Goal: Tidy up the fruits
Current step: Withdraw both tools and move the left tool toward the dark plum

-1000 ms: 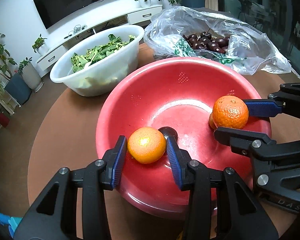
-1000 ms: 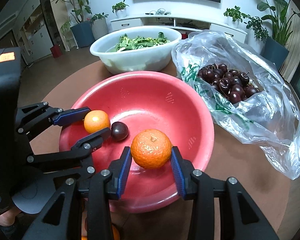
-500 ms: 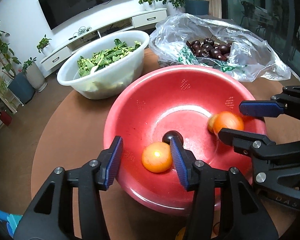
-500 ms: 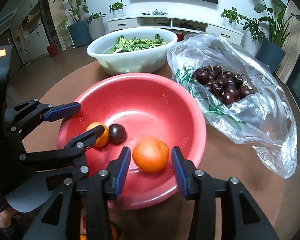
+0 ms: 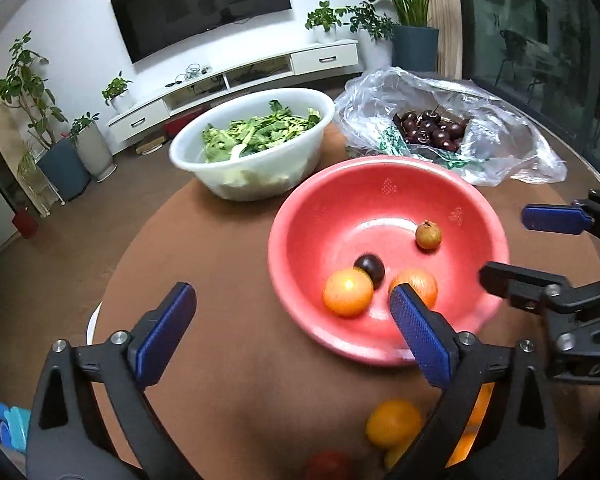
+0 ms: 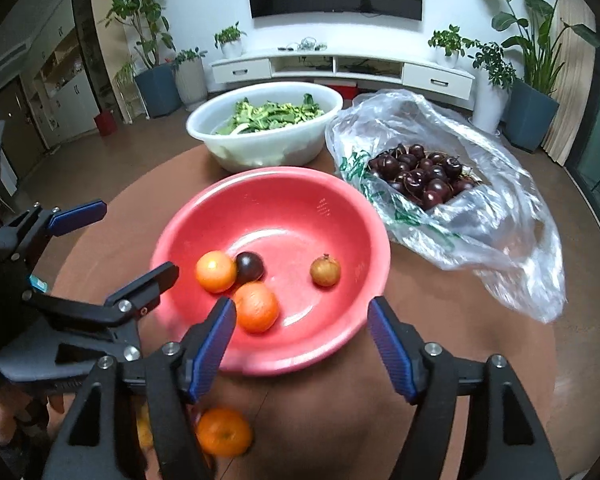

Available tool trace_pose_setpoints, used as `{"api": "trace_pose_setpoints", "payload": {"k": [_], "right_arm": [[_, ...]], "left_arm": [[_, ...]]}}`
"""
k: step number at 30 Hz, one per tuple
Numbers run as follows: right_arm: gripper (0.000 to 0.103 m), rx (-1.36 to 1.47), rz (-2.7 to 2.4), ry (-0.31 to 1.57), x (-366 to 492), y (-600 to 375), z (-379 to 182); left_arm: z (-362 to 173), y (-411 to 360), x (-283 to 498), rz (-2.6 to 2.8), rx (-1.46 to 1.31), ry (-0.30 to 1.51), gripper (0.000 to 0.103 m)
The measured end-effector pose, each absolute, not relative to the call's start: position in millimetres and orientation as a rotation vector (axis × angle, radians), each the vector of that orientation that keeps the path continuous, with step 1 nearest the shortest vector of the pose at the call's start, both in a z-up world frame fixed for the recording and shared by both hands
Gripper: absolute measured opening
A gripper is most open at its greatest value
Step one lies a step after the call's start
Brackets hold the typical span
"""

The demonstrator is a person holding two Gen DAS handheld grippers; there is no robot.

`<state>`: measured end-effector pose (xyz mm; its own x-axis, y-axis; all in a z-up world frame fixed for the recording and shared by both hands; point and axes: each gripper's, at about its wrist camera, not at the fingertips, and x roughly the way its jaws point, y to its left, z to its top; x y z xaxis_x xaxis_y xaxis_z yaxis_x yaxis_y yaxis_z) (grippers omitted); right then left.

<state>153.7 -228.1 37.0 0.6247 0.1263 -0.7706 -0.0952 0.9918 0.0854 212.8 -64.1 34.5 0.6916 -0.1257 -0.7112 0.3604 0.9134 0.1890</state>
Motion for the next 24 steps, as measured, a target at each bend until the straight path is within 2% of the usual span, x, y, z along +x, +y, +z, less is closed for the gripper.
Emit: {"api": "trace_pose_setpoints", "payload": {"k": [7,16,24], "right_arm": [[0.079,0.097,0.161,0.852,81,-222,33],[0.079,0.12,0.218,0.893,14,-191,0],[0.066,0.097,0.235,0.926,6,-176,-12]], "left_arm": [[32,-20,148,-0.306,0.248,0.792,0.099],[-14,13,55,-0.332,0.258,0.901,0.099],[-25,9,22,-0.387,0.288,0.888,0.099]]}}
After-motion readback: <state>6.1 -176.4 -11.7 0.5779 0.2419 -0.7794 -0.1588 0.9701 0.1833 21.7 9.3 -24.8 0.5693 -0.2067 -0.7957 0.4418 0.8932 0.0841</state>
